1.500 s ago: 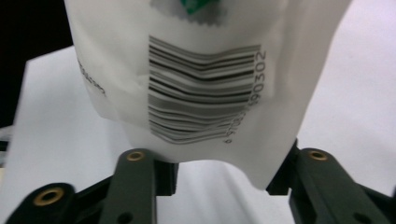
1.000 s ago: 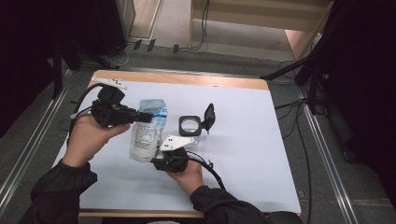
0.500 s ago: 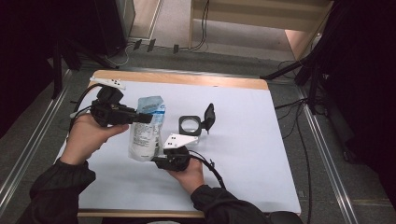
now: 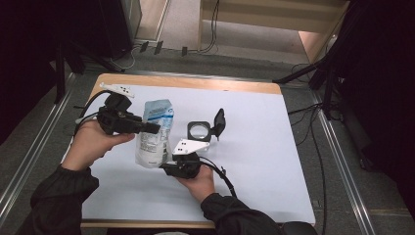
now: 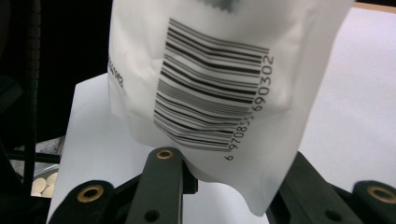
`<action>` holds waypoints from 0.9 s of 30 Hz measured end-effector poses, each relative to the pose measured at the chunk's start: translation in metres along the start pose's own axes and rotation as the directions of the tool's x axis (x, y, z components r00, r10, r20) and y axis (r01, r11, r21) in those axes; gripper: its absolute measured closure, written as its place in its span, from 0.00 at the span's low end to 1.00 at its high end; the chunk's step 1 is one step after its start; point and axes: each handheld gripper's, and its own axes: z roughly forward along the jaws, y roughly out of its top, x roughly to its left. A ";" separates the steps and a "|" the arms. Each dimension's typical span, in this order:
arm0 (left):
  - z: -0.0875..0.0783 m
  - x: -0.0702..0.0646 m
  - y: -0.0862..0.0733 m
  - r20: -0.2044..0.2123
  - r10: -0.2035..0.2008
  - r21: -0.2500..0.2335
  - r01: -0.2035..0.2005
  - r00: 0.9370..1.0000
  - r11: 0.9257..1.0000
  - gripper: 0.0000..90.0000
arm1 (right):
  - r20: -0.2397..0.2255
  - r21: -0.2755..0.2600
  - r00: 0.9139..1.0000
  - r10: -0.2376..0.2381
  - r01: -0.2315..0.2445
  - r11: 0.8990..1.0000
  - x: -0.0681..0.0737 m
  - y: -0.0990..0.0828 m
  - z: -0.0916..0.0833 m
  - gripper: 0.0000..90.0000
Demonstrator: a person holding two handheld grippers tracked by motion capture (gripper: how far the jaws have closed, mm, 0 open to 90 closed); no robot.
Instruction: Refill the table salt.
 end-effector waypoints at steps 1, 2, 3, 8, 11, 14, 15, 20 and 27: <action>-0.001 0.001 0.000 0.001 -0.002 0.003 0.002 1.000 1.000 0.85 | 0.006 0.002 1.000 -0.003 0.003 1.000 0.000 0.000 0.000 0.84; -0.001 0.002 -0.001 0.010 -0.012 0.005 0.012 1.000 1.000 0.86 | 0.001 0.004 1.000 0.001 -0.001 1.000 0.000 -0.001 0.000 0.84; -0.003 0.003 -0.001 0.011 -0.015 0.012 0.015 1.000 1.000 0.89 | 0.000 0.002 1.000 0.006 -0.006 1.000 0.000 -0.001 0.001 0.84; -0.004 -0.001 0.001 -0.010 -0.036 0.022 0.036 0.999 0.999 0.99 | -0.005 0.006 1.000 0.020 -0.020 1.000 -0.002 -0.001 0.002 0.84; -0.002 -0.003 0.002 -0.029 -0.068 0.030 0.069 0.997 0.997 1.00 | 0.023 0.015 1.000 0.000 0.000 1.000 -0.001 0.000 0.002 0.82; -0.001 -0.005 0.002 -0.070 -0.089 0.029 0.091 0.994 0.995 1.00 | 0.070 0.035 0.996 -0.059 0.056 0.998 0.003 0.000 0.003 0.73; -0.001 -0.005 0.002 -0.080 -0.097 0.025 0.100 0.992 0.995 1.00 | 0.081 0.039 0.994 -0.072 0.069 0.997 0.005 0.000 0.004 0.68; 0.004 -0.002 0.002 -0.073 -0.127 0.018 0.129 0.989 0.992 1.00 | 0.123 0.051 0.989 -0.078 0.072 0.996 0.009 0.002 0.006 0.64; 0.005 -0.001 0.001 -0.042 -0.118 -0.013 0.118 0.992 0.993 0.92 | 0.064 0.031 0.998 0.010 -0.012 0.999 0.002 0.001 0.003 0.71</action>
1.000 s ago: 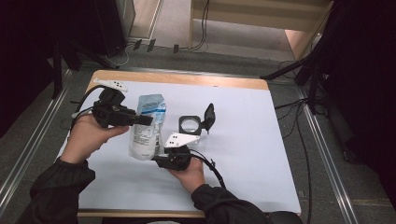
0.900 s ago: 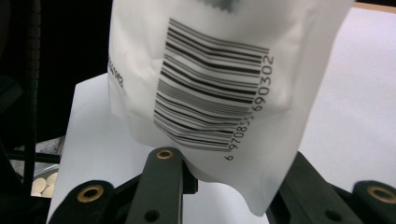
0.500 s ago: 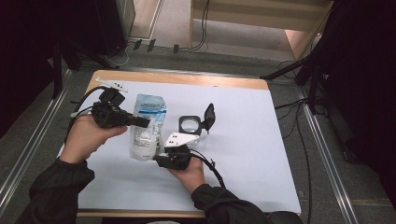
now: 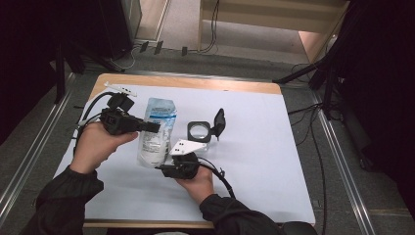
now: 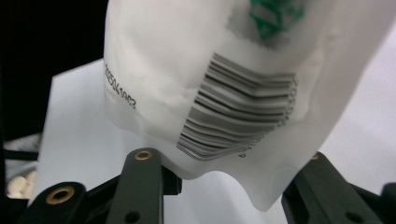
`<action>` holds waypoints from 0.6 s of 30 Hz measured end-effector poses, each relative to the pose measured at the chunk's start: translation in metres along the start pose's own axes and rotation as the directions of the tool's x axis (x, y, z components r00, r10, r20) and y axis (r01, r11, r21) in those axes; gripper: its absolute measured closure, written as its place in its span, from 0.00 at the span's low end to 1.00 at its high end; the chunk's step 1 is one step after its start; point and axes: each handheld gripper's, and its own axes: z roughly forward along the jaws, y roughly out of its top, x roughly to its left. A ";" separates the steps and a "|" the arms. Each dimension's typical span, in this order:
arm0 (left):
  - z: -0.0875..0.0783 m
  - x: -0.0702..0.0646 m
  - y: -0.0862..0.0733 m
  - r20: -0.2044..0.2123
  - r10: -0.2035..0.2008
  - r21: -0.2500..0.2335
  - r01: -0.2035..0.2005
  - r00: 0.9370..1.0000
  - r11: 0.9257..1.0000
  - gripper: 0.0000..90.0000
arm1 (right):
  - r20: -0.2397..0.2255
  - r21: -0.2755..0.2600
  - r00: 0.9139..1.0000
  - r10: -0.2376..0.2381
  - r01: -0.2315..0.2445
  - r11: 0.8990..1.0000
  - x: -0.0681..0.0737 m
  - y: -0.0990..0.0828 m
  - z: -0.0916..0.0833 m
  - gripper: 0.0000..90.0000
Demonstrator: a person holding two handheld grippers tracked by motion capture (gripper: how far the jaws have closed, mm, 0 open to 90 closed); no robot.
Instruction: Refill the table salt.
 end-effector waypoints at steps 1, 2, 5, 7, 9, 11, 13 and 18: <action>-0.001 -0.001 0.000 0.001 0.017 0.000 -0.017 1.000 1.000 0.90 | -0.002 -0.003 1.000 0.009 -0.009 1.000 -0.001 0.000 0.000 0.72; -0.001 -0.001 -0.001 0.003 0.038 0.001 -0.038 0.999 0.999 0.89 | -0.007 -0.008 1.000 0.018 -0.018 1.000 -0.002 0.000 -0.001 0.73; -0.003 -0.003 -0.002 0.027 0.053 0.003 -0.053 0.998 0.999 0.85 | -0.043 -0.018 0.998 0.053 -0.054 0.998 -0.004 -0.002 -0.001 0.75; -0.005 -0.002 -0.003 0.034 0.063 0.004 -0.064 0.997 0.998 0.83 | -0.059 -0.024 0.996 0.071 -0.072 0.997 -0.005 -0.003 -0.001 0.76; -0.007 0.001 -0.003 0.050 0.061 -0.006 -0.061 0.997 0.998 0.83 | -0.068 -0.026 0.994 0.086 -0.088 0.996 -0.006 -0.003 -0.002 0.77; -0.007 0.004 -0.005 0.068 0.056 -0.009 -0.056 0.996 0.998 0.83 | -0.062 -0.021 0.995 0.081 -0.083 0.996 -0.007 -0.002 -0.002 0.77; -0.008 0.006 -0.005 0.072 0.052 -0.004 -0.052 0.996 0.999 0.83 | -0.060 -0.018 0.995 0.076 -0.078 0.997 -0.007 -0.003 -0.002 0.78; -0.010 0.006 -0.006 0.030 0.046 -0.012 -0.046 0.998 0.999 0.99 | -0.056 -0.010 0.995 0.082 -0.082 0.997 -0.007 -0.004 -0.003 0.78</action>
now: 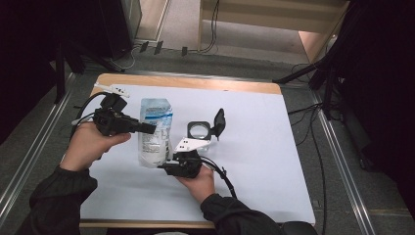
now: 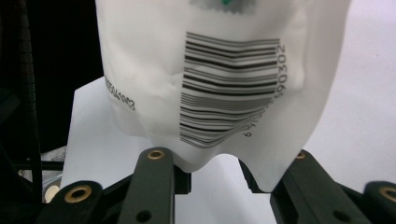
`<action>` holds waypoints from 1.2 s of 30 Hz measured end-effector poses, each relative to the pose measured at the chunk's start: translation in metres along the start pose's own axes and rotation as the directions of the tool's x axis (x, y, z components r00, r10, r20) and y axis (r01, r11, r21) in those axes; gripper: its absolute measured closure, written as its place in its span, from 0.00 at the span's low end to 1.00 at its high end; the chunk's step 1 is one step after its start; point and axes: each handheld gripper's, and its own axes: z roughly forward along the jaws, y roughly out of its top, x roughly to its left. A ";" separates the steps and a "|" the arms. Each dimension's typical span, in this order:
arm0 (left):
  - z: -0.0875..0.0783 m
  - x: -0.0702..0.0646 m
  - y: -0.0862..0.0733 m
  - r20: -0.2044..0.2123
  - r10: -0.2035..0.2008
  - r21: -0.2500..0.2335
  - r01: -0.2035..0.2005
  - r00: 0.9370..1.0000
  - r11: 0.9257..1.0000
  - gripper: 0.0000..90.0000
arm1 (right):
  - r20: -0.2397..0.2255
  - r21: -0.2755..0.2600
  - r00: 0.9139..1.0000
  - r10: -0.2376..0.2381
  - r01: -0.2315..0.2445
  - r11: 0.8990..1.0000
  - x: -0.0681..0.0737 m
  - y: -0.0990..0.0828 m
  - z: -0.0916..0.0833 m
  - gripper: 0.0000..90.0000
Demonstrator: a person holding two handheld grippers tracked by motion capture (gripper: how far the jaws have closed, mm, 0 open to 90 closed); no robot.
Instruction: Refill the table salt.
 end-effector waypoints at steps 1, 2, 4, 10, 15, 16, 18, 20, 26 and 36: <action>0.001 0.000 0.000 -0.013 -0.002 0.003 0.002 1.000 1.000 1.00 | 0.008 0.003 1.000 -0.008 0.008 1.000 0.000 0.000 0.000 0.78; 0.001 -0.001 0.001 -0.012 -0.011 0.008 0.011 1.000 1.000 1.00 | 0.009 0.008 1.000 -0.011 0.011 1.000 0.000 0.001 0.000 0.78; 0.002 -0.002 0.001 -0.031 -0.032 0.020 0.032 0.999 0.999 1.00 | 0.011 0.011 1.000 -0.019 0.019 1.000 0.000 0.000 0.000 0.77; 0.012 -0.004 0.002 -0.080 -0.060 0.043 0.064 0.995 0.997 1.00 | 0.048 0.041 0.994 -0.103 0.101 0.994 0.008 -0.001 0.004 0.65; 0.021 -0.007 0.002 -0.074 -0.059 0.053 0.063 0.996 0.997 1.00 | 0.062 0.052 0.982 -0.179 0.176 0.983 0.018 0.000 0.009 0.57; 0.023 -0.008 0.003 -0.071 -0.058 0.051 0.062 0.996 0.997 1.00 | 0.064 0.056 0.980 -0.190 0.187 0.981 0.020 0.000 0.009 0.56; 0.025 -0.010 0.003 -0.069 -0.054 0.051 0.058 0.996 0.997 1.00 | 0.073 0.057 0.977 -0.200 0.196 0.979 0.022 0.000 0.011 0.56; 0.026 -0.011 0.003 -0.070 -0.049 0.053 0.053 0.996 0.997 1.00 | 0.058 0.056 0.980 -0.189 0.186 0.981 0.022 0.000 0.010 0.58; 0.024 -0.009 0.003 -0.031 -0.045 0.026 0.046 0.999 0.999 0.98 | 0.019 0.022 0.988 -0.155 0.154 0.988 0.020 0.001 0.007 0.63; 0.028 -0.004 0.002 0.026 -0.041 0.039 0.040 0.999 0.998 0.90 | -0.032 0.008 0.992 -0.126 0.126 0.992 0.017 -0.005 0.004 0.63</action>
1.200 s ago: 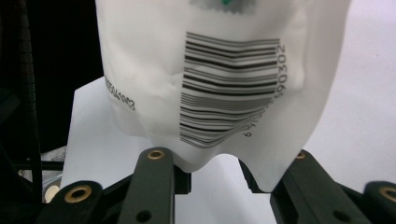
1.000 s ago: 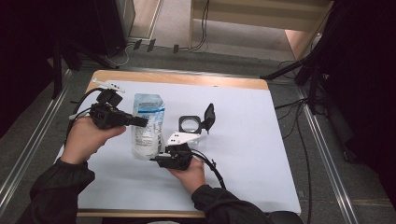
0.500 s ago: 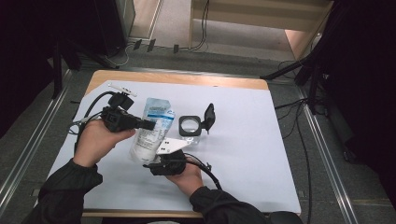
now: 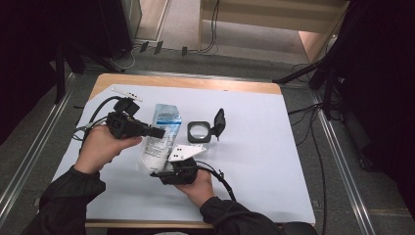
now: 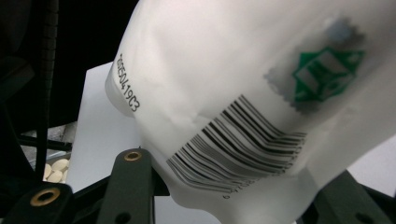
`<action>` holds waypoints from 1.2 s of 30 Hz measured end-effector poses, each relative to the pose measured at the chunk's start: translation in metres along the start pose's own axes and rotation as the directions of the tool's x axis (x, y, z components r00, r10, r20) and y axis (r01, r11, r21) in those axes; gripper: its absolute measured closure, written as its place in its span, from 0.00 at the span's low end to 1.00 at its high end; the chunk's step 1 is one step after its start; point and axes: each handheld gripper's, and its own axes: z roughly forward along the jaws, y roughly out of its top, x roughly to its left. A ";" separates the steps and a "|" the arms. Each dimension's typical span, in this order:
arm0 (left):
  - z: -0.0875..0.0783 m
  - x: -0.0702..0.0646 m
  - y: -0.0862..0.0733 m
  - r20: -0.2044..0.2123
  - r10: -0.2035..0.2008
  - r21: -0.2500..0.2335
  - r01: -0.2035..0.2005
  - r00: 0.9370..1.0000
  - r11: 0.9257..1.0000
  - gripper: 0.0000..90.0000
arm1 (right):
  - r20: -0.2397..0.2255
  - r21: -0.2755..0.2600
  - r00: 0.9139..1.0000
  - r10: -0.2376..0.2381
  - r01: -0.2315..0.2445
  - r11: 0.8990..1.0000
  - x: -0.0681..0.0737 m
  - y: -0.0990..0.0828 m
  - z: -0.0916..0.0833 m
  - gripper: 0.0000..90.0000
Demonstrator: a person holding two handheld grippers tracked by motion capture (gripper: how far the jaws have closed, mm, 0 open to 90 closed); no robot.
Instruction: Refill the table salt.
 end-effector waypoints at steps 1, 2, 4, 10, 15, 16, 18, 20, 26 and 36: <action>0.000 0.001 0.001 0.013 -0.001 -0.002 0.001 1.000 1.000 0.89 | -0.003 -0.002 1.000 0.005 -0.005 1.000 0.000 0.000 -0.001 0.63; 0.001 0.001 0.001 0.013 -0.001 0.002 0.001 1.000 1.000 0.89 | 0.001 -0.008 1.000 0.010 -0.010 1.000 -0.001 -0.001 -0.002 0.63; 0.003 0.002 0.002 0.026 0.005 0.009 -0.005 1.000 1.000 0.87 | 0.004 -0.008 1.000 0.011 -0.011 1.000 -0.001 -0.002 -0.004 0.63; 0.016 0.002 0.009 0.013 0.008 0.017 -0.008 1.000 1.000 0.98 | 0.017 -0.015 0.999 0.041 -0.041 0.999 -0.003 -0.008 -0.010 0.64; 0.030 0.000 0.017 0.000 0.014 0.037 -0.014 1.000 0.999 1.00 | 0.031 -0.014 0.996 0.085 -0.085 0.996 -0.006 -0.013 -0.016 0.63; 0.032 0.000 0.018 0.000 0.009 0.040 -0.009 1.000 0.999 1.00 | 0.032 -0.014 0.996 0.089 -0.088 0.996 -0.007 -0.014 -0.017 0.62; 0.037 0.002 0.020 0.006 0.005 0.049 -0.005 1.000 0.999 1.00 | 0.039 -0.014 0.994 0.102 -0.102 0.995 -0.008 -0.015 -0.018 0.60; 0.042 0.003 0.022 0.010 0.002 0.050 -0.002 1.000 0.999 1.00 | 0.059 -0.006 0.992 0.108 -0.108 0.994 -0.009 -0.016 -0.019 0.60; 0.055 0.005 0.029 0.031 -0.002 0.047 0.001 1.000 0.999 1.00 | 0.066 -0.013 0.984 0.166 -0.166 0.986 -0.013 -0.019 -0.025 0.63; 0.067 0.013 0.031 0.070 -0.020 0.029 0.018 0.997 0.999 0.94 | 0.020 -0.036 0.967 0.254 -0.253 0.967 -0.019 -0.023 -0.027 0.63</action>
